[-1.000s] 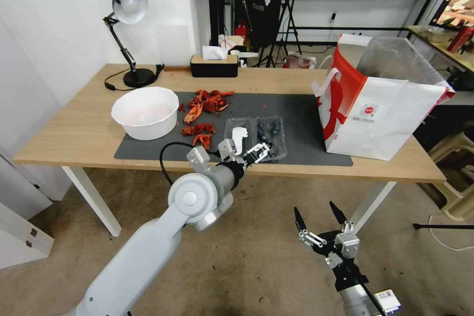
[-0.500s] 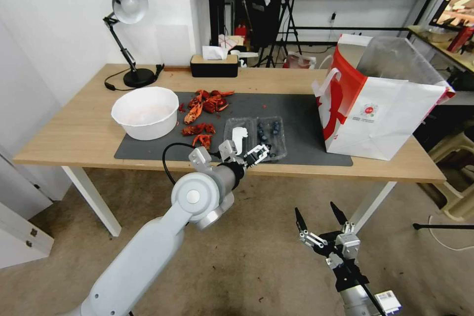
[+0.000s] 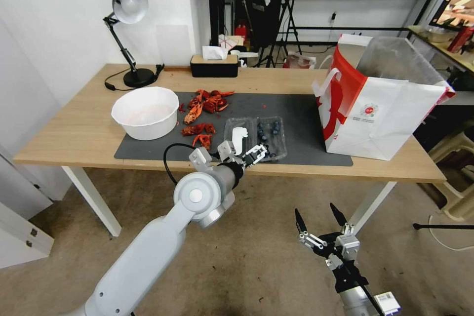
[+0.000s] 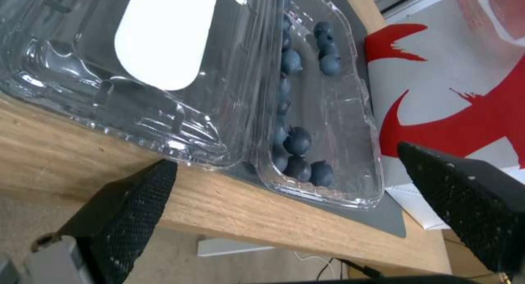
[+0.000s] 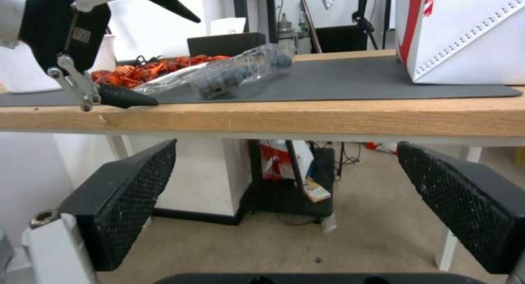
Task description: Close the takeout container lid, then place the container into the takeout bag.
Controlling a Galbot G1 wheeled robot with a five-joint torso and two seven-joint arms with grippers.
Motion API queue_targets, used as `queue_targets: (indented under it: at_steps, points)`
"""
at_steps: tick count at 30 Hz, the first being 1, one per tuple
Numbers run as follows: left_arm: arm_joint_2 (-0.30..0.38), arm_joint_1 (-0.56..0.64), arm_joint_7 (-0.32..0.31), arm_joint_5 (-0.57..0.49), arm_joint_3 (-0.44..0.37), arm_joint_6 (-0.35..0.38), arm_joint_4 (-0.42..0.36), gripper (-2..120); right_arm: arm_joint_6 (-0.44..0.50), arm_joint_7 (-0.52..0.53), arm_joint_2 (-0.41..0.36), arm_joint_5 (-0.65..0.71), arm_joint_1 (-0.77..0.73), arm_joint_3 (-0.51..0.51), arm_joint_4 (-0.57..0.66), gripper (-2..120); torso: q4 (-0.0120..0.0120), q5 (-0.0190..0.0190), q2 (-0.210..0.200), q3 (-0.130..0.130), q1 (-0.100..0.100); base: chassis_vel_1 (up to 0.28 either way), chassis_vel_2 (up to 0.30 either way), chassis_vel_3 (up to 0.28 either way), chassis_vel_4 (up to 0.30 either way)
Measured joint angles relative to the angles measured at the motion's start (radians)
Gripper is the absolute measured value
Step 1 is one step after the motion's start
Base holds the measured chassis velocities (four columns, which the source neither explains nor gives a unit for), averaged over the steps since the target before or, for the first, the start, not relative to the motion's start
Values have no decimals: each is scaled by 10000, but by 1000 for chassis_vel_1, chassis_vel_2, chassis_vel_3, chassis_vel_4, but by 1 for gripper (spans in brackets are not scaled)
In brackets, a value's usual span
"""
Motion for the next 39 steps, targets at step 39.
queue_targets:
  at_steps: [39]
  points:
    - [133,717,2729,1899,-137,-1234,-269,100,262,-41,118,-256,-217,-119,-197,100,0,0,-2,1,1,0,0,0,0]
